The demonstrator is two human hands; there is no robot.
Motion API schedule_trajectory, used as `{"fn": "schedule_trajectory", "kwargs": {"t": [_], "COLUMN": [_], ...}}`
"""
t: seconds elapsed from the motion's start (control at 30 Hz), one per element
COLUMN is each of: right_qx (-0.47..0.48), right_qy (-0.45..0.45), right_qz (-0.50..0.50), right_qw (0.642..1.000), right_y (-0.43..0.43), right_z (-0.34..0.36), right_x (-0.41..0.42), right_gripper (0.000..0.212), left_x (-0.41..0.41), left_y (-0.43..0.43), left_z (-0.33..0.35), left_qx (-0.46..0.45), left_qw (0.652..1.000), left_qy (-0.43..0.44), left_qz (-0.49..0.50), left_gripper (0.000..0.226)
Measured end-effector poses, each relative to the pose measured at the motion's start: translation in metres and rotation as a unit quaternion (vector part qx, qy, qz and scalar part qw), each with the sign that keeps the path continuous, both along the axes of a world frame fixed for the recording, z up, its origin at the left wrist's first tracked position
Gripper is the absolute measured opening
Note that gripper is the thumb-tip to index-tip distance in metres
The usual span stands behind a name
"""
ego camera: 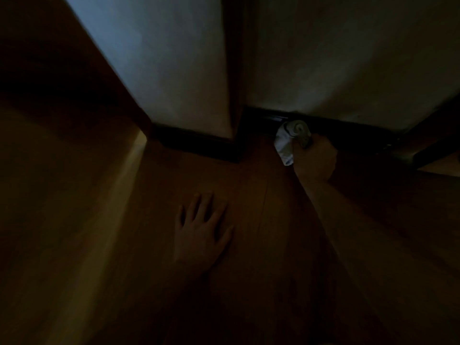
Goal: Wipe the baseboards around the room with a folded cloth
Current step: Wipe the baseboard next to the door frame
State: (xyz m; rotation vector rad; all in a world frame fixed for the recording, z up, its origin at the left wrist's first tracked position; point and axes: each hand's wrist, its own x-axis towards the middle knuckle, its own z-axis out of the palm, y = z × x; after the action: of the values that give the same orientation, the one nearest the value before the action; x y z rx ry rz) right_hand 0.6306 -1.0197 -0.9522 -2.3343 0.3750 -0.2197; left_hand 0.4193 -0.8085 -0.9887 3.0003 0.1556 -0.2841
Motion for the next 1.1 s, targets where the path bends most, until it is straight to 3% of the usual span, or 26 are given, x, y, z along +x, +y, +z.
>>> {"fn": "schedule_trajectory", "kwargs": {"t": [0.13, 0.23, 0.37, 0.57, 0.77, 0.97, 1.1], "right_qx": [-0.024, -0.061, -0.074, 0.009, -0.011, 0.035, 0.011], "right_qy": [0.034, 0.051, 0.044, 0.0, -0.002, 0.014, 0.04], "right_qz": [-0.039, -0.007, 0.004, -0.028, 0.068, 0.082, 0.089], "right_qw": [0.998, 0.997, 0.996, 1.0, 0.998, 0.996, 0.995], "right_y": [-0.059, -0.081, -0.071, -0.072, -0.06, -0.054, -0.033], "right_z": [0.004, 0.011, 0.011, -0.005, 0.002, 0.005, 0.007], "right_x": [-0.007, -0.007, 0.001, -0.006, 0.002, 0.003, 0.007], "right_gripper": [0.027, 0.031, 0.027, 0.027, 0.033, 0.031, 0.034], "left_x": [0.003, 0.001, -0.003, -0.001, -0.003, -0.005, -0.008], "left_y": [-0.024, -0.054, -0.077, -0.088, -0.105, -0.112, -0.118], "left_z": [0.008, 0.014, 0.008, 0.005, 0.013, 0.012, 0.009], "left_qx": [-0.005, -0.05, -0.039, -0.025, -0.007, -0.026, -0.018], "left_qw": [0.999, 0.997, 0.999, 1.0, 0.996, 0.994, 0.995], "left_qy": [-0.013, -0.027, -0.004, 0.017, 0.07, 0.071, 0.06], "left_qz": [-0.03, -0.057, -0.021, 0.008, 0.06, 0.078, 0.082], "left_gripper": [0.068, 0.066, 0.068, 0.069, 0.072, 0.073, 0.072]}}
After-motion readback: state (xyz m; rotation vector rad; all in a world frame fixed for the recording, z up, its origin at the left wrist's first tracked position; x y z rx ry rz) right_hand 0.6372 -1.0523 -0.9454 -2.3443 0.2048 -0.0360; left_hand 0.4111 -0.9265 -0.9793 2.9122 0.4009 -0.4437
